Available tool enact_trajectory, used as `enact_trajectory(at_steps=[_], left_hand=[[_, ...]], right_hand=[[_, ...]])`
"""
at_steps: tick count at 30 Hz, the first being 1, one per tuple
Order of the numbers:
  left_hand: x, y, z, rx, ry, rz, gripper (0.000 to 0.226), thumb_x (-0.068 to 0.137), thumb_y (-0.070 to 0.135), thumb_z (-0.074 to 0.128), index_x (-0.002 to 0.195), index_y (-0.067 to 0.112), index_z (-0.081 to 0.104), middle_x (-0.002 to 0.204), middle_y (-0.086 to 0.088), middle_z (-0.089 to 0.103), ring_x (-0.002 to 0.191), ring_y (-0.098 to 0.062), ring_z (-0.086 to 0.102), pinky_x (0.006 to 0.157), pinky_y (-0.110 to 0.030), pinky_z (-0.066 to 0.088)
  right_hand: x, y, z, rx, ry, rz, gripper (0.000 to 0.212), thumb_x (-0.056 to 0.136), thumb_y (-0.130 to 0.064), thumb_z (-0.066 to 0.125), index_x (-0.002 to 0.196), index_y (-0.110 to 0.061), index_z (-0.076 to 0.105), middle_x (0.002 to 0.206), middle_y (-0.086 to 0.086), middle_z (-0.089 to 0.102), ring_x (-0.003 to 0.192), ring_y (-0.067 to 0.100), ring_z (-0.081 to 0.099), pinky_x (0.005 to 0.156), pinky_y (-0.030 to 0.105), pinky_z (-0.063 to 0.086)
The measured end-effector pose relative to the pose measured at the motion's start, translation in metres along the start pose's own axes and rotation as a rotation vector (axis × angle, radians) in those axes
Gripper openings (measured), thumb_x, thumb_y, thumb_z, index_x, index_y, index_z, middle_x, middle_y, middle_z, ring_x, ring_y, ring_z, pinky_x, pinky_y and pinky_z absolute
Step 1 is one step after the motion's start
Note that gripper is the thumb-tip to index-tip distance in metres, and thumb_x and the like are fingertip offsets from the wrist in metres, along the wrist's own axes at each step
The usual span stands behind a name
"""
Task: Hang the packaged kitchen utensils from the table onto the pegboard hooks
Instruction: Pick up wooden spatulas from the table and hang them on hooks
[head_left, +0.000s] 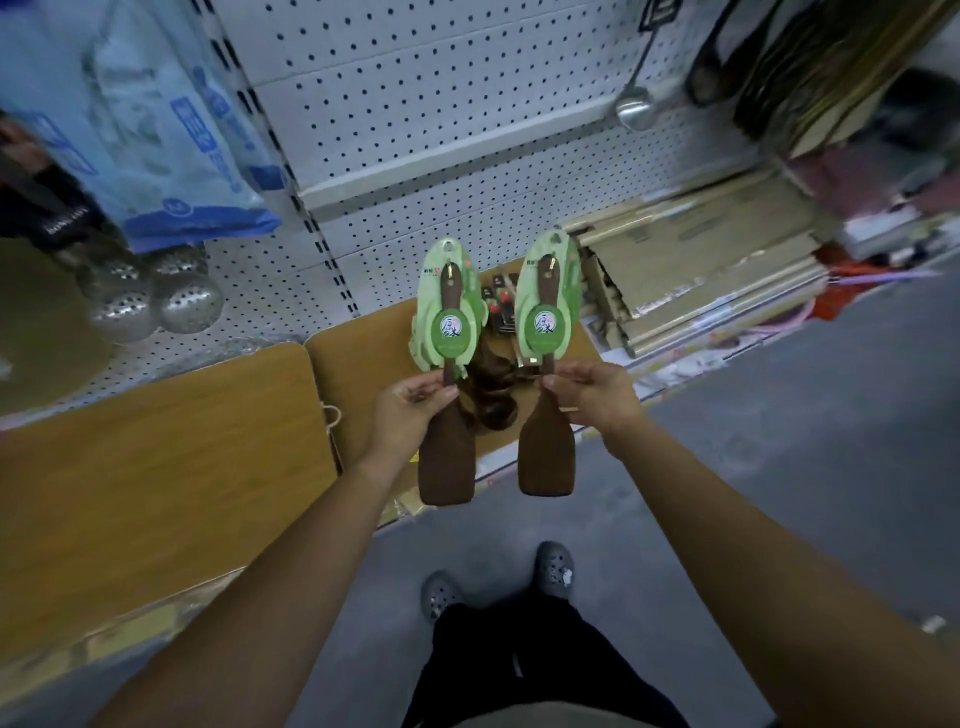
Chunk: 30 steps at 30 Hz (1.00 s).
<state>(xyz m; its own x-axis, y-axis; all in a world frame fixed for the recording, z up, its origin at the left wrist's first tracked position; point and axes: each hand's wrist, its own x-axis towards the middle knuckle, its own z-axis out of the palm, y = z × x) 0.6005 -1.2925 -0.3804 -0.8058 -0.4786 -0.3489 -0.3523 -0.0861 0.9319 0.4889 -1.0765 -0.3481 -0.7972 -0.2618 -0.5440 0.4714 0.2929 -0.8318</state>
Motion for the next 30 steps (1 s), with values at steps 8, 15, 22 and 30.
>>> enact_trajectory(at_steps=[8, 15, 22, 30], left_hand=[[-0.023, 0.034, 0.070, -0.007, -0.095, 0.051, 0.029, 0.083, 0.005, 0.075, 0.110, 0.014, 0.072, 0.086, 0.012, 0.075, 0.076, 0.005, 0.068, 0.073, -0.012, 0.053], [-0.046, 0.061, 0.174, -0.054, -0.125, 0.085, 0.033, 0.083, 0.001, 0.074, 0.114, 0.011, 0.070, 0.087, 0.009, 0.075, 0.079, 0.000, 0.069, 0.076, -0.015, 0.054], [-0.074, 0.071, 0.277, -0.082, -0.105, 0.078, 0.033, 0.083, 0.000, 0.073, 0.112, 0.014, 0.070, 0.089, 0.003, 0.074, 0.076, -0.001, 0.068, 0.076, -0.019, 0.055], [-0.065, 0.095, 0.338, -0.119, -0.101, 0.059, 0.031, 0.083, 0.002, 0.073, 0.110, 0.018, 0.070, 0.092, 0.000, 0.074, 0.079, -0.006, 0.068, 0.074, -0.017, 0.055]], right_hand=[[-0.044, -0.007, -0.087, 0.081, 0.085, -0.086, 0.010, 0.092, 0.000, 0.067, 0.095, -0.007, 0.073, 0.087, 0.013, 0.076, 0.073, 0.027, 0.072, 0.065, 0.033, 0.059], [-0.065, 0.000, -0.186, 0.144, 0.169, -0.162, 0.015, 0.090, 0.004, 0.066, 0.088, -0.009, 0.074, 0.094, 0.022, 0.075, 0.081, 0.036, 0.071, 0.082, 0.047, 0.059], [-0.073, 0.006, -0.288, 0.184, 0.139, -0.172, 0.013, 0.092, 0.006, 0.063, 0.100, 0.001, 0.071, 0.086, 0.016, 0.075, 0.074, 0.031, 0.073, 0.076, 0.041, 0.062], [-0.049, -0.003, -0.350, 0.199, 0.127, -0.204, 0.016, 0.091, 0.006, 0.063, 0.106, 0.005, 0.070, 0.089, 0.018, 0.075, 0.073, 0.027, 0.073, 0.074, 0.033, 0.063]])
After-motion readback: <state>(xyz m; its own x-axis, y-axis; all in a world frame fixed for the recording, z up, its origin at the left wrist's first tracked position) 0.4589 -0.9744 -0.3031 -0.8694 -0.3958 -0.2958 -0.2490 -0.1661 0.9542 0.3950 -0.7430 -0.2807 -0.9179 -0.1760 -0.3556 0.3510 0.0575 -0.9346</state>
